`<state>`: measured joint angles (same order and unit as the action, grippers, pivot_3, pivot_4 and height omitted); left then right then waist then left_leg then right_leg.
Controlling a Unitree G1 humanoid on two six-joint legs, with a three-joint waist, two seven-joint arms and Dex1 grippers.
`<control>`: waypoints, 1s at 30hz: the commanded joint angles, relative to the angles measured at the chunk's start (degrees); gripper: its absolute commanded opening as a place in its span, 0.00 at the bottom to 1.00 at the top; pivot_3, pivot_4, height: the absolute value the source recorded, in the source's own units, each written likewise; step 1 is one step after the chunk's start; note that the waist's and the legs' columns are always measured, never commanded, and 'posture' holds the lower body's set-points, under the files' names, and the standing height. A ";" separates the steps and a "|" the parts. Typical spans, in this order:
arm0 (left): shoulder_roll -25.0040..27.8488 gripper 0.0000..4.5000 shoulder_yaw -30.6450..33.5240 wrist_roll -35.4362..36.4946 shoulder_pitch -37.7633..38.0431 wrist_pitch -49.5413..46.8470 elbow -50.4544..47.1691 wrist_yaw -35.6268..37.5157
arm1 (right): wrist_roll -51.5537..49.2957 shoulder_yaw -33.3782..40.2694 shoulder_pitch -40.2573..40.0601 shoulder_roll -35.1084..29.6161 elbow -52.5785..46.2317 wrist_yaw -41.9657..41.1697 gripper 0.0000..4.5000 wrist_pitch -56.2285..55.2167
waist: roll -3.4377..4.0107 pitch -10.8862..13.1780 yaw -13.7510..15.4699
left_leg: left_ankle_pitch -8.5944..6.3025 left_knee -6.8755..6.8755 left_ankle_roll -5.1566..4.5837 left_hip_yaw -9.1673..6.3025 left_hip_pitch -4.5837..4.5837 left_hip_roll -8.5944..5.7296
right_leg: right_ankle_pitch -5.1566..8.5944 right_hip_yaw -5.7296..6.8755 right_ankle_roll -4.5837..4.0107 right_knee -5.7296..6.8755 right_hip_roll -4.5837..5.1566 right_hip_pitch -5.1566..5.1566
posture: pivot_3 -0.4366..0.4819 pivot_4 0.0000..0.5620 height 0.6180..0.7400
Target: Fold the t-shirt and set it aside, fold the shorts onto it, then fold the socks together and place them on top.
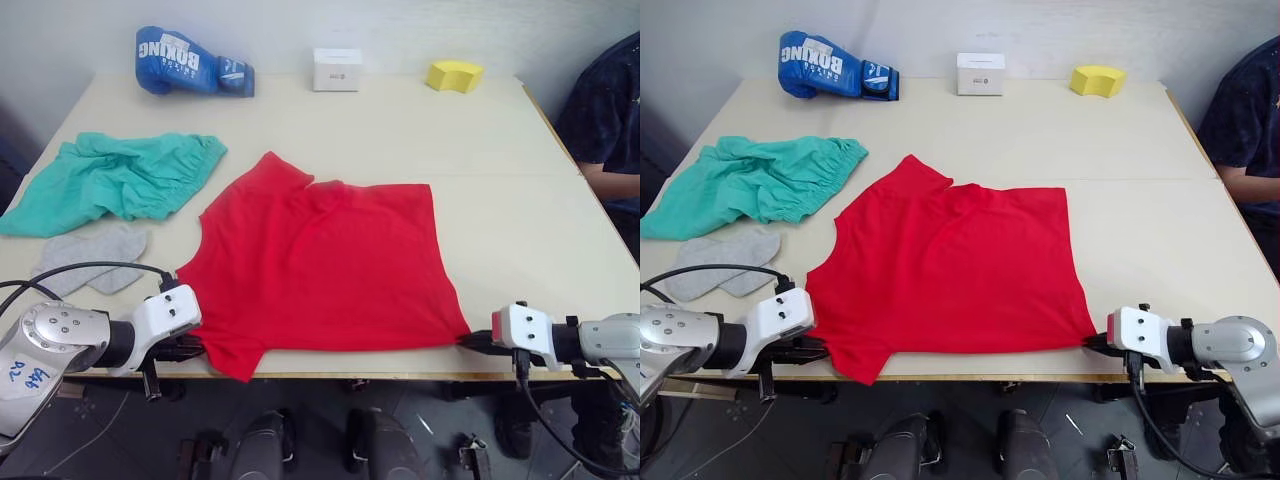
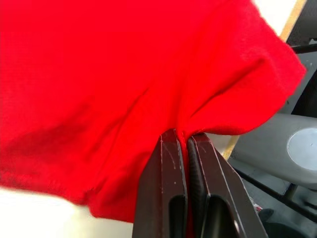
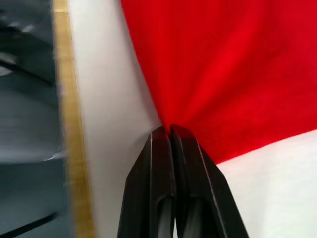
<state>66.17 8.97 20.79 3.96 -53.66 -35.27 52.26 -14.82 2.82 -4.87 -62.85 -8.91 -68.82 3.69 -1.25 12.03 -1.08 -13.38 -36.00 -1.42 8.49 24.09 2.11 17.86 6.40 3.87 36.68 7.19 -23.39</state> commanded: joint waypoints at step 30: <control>-7.31 0.00 -28.68 -11.92 -47.11 18.91 41.89 27.37 | -9.76 -0.03 14.01 4.02 10.56 -8.04 0.01 22.79 | -0.36 -0.18 1.89 | 0.03 -0.73 -0.17 0.19 0.26 0.53 | -0.08 0.07 -0.06 0.13 -0.66 -0.09 | 0.48 0.27 1.00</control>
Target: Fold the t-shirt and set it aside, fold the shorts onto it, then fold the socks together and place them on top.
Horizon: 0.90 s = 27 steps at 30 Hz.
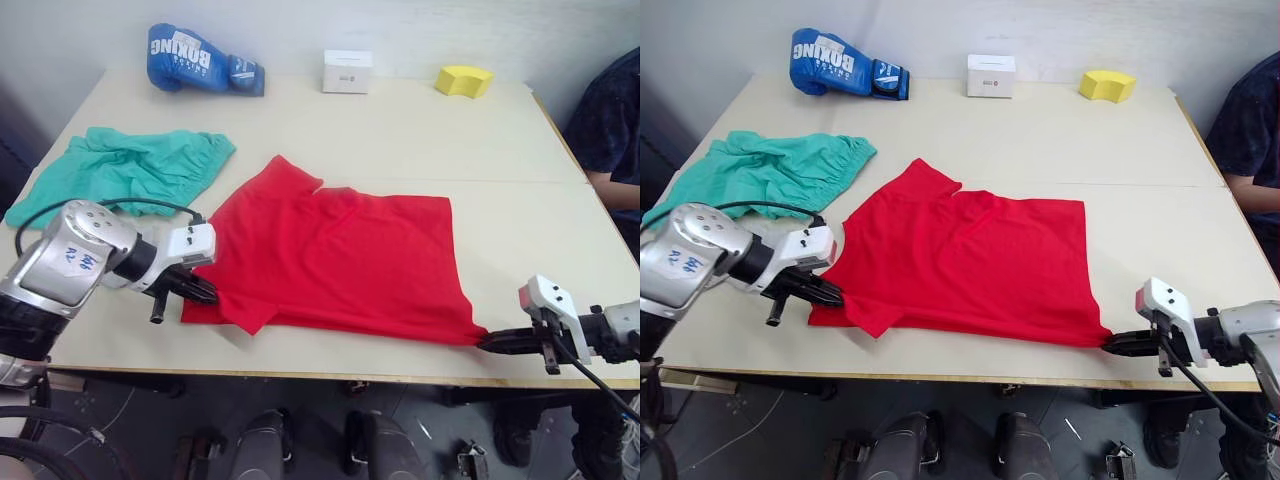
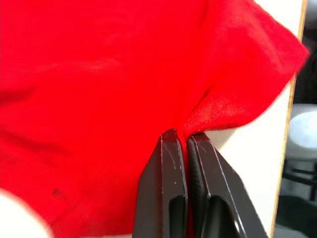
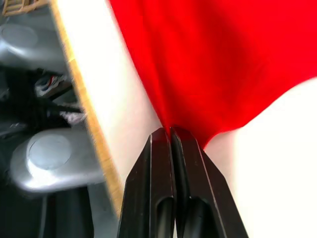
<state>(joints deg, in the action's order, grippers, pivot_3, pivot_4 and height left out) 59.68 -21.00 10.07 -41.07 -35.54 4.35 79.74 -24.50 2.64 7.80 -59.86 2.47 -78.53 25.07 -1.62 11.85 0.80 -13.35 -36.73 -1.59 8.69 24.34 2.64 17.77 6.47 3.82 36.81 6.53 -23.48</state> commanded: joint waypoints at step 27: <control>-7.56 0.43 13.59 0.82 1.77 4.79 9.53 -7.90 | -5.35 6.85 2.54 5.28 -10.42 13.63 0.28 12.45 | 0.02 0.01 -0.86 | -0.11 -0.44 0.03 -0.02 0.10 0.09 | 0.06 -0.13 -0.08 0.35 0.00 -0.05 | 0.48 0.27 1.00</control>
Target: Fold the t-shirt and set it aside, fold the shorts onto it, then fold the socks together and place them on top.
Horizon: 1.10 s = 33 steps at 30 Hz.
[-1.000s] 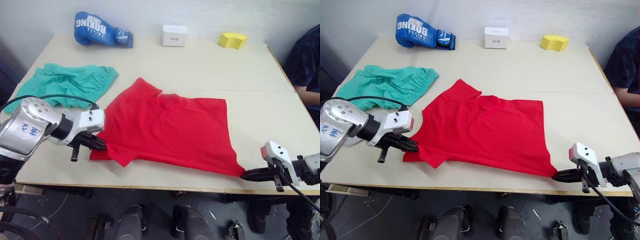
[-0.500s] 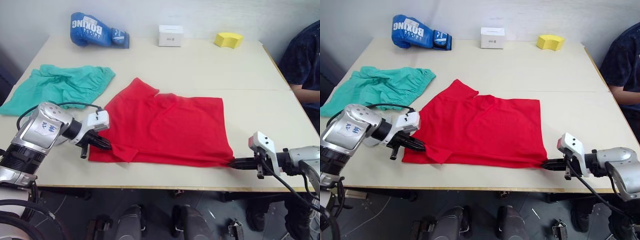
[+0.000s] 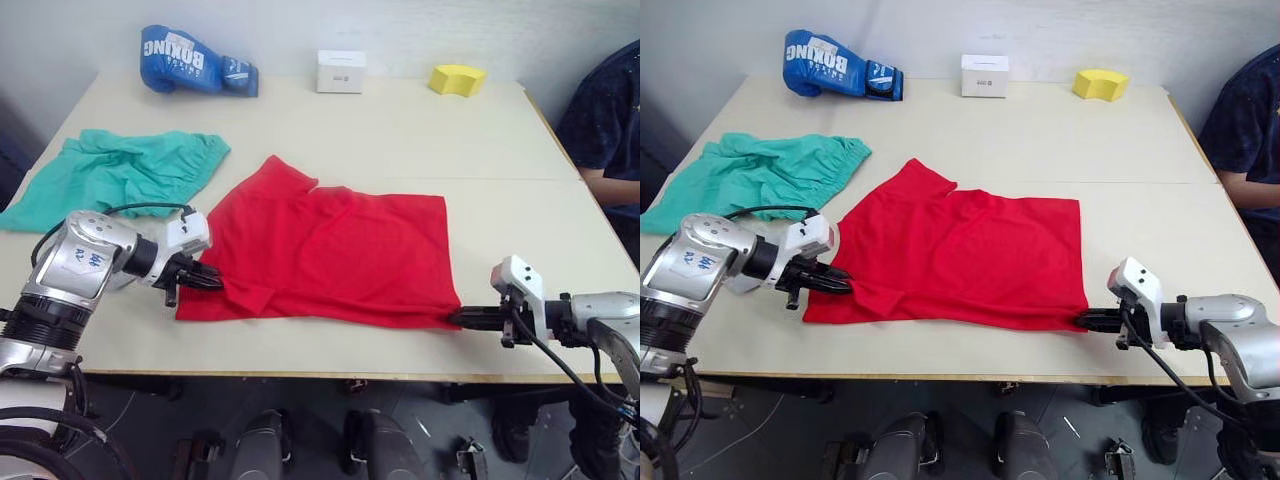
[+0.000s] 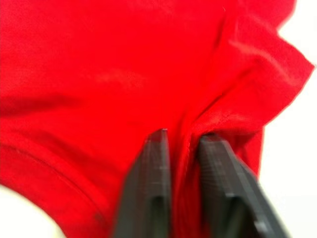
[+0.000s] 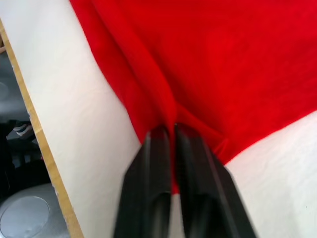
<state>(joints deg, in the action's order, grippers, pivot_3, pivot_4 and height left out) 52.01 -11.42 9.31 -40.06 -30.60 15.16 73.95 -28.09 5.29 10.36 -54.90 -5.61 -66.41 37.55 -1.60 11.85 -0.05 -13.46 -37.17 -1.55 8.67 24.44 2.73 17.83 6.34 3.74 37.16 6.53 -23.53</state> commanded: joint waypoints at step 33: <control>-18.47 0.01 23.14 1.81 37.69 16.49 -24.07 -37.11 | 20.88 -13.03 -11.21 33.31 -12.29 31.91 0.00 -33.78 | -0.15 -0.40 -0.24 | -0.31 0.15 0.42 0.06 -0.17 0.07 | 0.00 -0.11 -0.01 -0.07 -0.02 0.09 | 0.48 0.27 1.00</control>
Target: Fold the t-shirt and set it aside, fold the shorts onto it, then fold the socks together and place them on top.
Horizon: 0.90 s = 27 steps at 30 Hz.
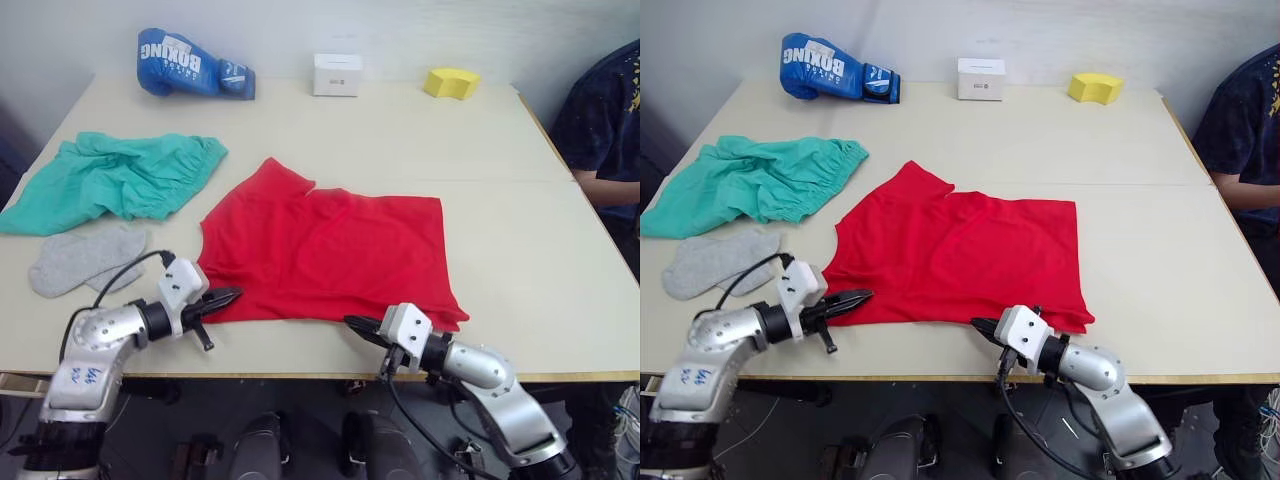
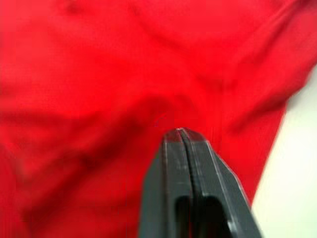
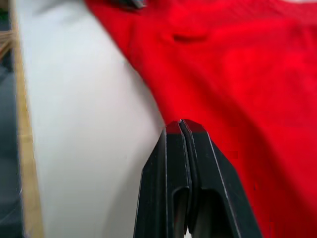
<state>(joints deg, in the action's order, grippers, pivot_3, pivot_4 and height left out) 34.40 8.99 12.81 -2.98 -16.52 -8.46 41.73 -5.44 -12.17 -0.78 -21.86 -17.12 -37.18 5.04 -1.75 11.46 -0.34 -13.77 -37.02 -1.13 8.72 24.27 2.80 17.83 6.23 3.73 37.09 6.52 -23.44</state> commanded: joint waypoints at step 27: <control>6.05 0.01 5.39 6.90 3.83 6.13 -4.29 4.90 | -9.80 12.25 -2.71 -10.84 -1.21 -6.66 0.00 -7.52 | 0.64 -0.79 -0.52 | -0.14 1.03 -0.02 0.01 -1.08 0.06 | 0.22 0.01 -0.31 -0.48 -0.03 0.83 | 0.48 0.27 1.00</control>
<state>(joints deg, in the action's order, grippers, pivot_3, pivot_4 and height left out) 40.81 15.21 21.08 0.33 -11.05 -11.03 47.86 -16.86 3.00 -2.67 -33.37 -15.65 -43.99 -2.74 -1.10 10.67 -0.86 -13.92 -35.99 -1.16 8.73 23.18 2.86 18.05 6.25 3.42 36.60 6.49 -22.60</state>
